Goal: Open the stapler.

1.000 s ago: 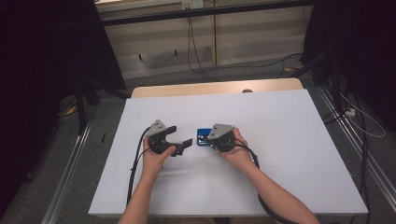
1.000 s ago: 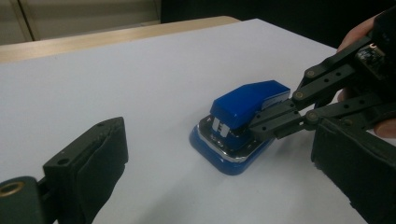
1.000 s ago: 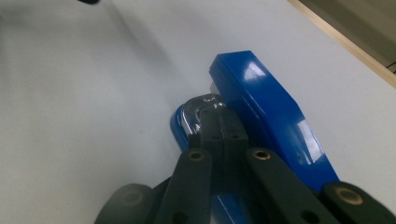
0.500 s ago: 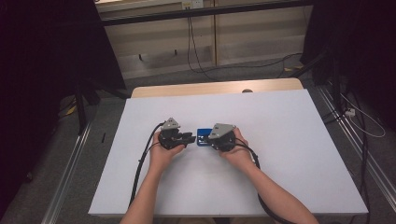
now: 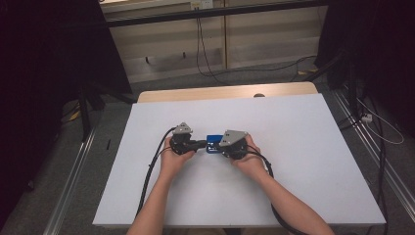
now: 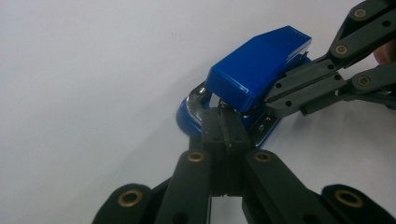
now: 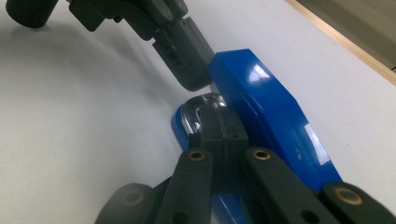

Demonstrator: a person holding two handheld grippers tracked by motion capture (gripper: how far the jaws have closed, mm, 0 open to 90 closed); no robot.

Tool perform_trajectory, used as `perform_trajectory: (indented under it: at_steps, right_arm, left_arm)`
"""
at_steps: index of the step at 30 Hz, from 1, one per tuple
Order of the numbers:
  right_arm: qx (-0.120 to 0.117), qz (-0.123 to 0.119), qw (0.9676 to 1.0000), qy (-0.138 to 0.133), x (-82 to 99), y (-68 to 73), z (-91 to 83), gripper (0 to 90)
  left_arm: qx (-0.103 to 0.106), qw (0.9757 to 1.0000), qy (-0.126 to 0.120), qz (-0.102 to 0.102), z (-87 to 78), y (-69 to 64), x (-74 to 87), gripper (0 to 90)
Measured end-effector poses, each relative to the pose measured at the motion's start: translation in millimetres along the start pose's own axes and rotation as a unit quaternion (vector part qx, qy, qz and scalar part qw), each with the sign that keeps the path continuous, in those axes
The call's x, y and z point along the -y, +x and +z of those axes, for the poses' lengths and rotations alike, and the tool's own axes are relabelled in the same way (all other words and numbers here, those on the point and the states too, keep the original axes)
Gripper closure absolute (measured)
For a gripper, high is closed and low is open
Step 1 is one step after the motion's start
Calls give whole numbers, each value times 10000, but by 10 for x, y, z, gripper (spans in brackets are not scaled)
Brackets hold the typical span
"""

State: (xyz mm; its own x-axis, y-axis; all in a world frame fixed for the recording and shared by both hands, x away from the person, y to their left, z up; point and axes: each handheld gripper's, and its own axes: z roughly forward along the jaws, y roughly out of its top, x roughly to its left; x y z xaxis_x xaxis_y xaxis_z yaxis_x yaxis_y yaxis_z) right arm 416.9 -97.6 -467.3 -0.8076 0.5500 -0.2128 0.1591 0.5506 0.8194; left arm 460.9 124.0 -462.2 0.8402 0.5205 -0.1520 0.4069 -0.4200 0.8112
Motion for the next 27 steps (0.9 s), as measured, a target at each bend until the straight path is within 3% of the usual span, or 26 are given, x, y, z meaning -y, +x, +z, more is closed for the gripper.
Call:
perform_trajectory:
  at_steps: [4,10,15,17,18,20,21,27]
  right_arm:
    - [-24,-30,10000,25,-4,-6,0,900]
    - [-106,-31,9999,82,-20,-27,3,900]
    - [-165,-29,9998,106,-28,-38,8,900]
    - [-309,111,9995,46,-23,-49,25,900]
    - [-292,71,9995,40,-25,-43,28,900]
    - [-98,-282,9995,123,-56,20,33,900]
    - [-71,-341,9993,143,-63,28,35,900]
    - [-179,-260,9994,125,-56,-4,33,900]
  left_arm:
    - [1,10000,15,33,2,1,-11,900]
    - [22,9999,-27,-146,0,1,-29,900]
    - [0,9999,-31,-154,-5,-10,-34,900]
    - [17,9999,-34,-157,-8,-11,-36,900]
    - [22,9998,-20,-193,-9,-8,-36,900]
    - [51,9998,-59,-209,-7,-1,-28,900]
    - [52,9997,-71,-210,-6,3,-25,900]
    - [44,9997,-60,-234,-6,-2,-27,900]
